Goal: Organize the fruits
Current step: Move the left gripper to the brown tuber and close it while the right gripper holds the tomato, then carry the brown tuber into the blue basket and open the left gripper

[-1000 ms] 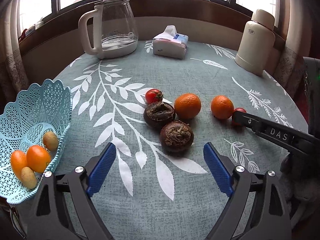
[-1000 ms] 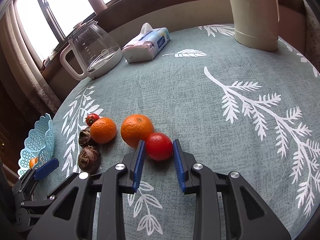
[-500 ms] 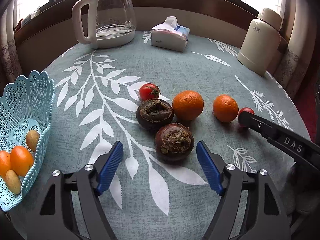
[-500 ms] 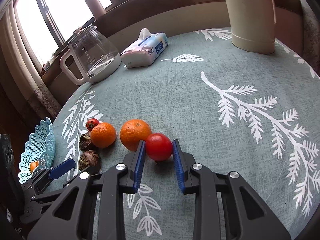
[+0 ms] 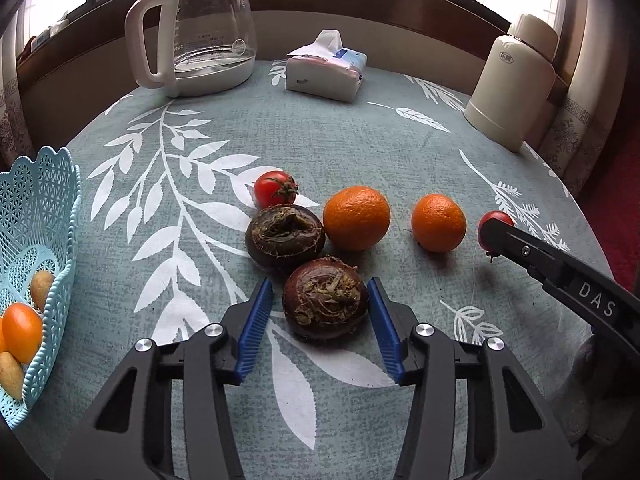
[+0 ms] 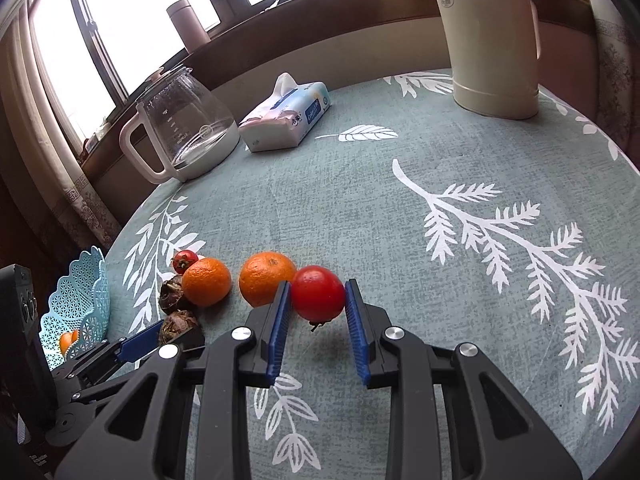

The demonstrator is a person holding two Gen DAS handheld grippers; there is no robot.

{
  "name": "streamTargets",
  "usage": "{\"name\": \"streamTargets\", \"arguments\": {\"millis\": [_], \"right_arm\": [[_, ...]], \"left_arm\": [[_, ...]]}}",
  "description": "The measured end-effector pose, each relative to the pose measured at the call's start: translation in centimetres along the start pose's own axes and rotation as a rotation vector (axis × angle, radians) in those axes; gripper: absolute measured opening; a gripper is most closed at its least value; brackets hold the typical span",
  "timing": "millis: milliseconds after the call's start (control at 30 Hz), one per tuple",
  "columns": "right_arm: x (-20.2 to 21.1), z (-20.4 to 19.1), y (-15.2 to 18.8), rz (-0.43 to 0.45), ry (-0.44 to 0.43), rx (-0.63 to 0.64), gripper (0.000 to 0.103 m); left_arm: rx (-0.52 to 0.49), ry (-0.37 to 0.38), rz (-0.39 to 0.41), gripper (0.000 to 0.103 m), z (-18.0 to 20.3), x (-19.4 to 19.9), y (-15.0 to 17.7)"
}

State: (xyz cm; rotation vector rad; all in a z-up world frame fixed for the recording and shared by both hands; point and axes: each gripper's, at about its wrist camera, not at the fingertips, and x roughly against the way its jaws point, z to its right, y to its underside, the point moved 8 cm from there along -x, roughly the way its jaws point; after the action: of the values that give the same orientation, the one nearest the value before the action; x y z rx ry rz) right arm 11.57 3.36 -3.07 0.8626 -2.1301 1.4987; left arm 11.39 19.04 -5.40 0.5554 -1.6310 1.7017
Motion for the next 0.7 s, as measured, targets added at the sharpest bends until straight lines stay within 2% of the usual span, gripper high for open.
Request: {"name": "streamTargets", "arguments": {"millis": [400,700], "right_arm": [[0.4,-0.3,-0.1,0.019,0.008,0.019,0.028],[0.6,-0.4,0.0,0.025,0.012,0.027,0.028]], "left_arm": [[0.029,-0.001,0.012,0.043,-0.3,1.7,1.2],[0.040,-0.047,0.092,0.043,-1.7,5.0,0.1]]}}
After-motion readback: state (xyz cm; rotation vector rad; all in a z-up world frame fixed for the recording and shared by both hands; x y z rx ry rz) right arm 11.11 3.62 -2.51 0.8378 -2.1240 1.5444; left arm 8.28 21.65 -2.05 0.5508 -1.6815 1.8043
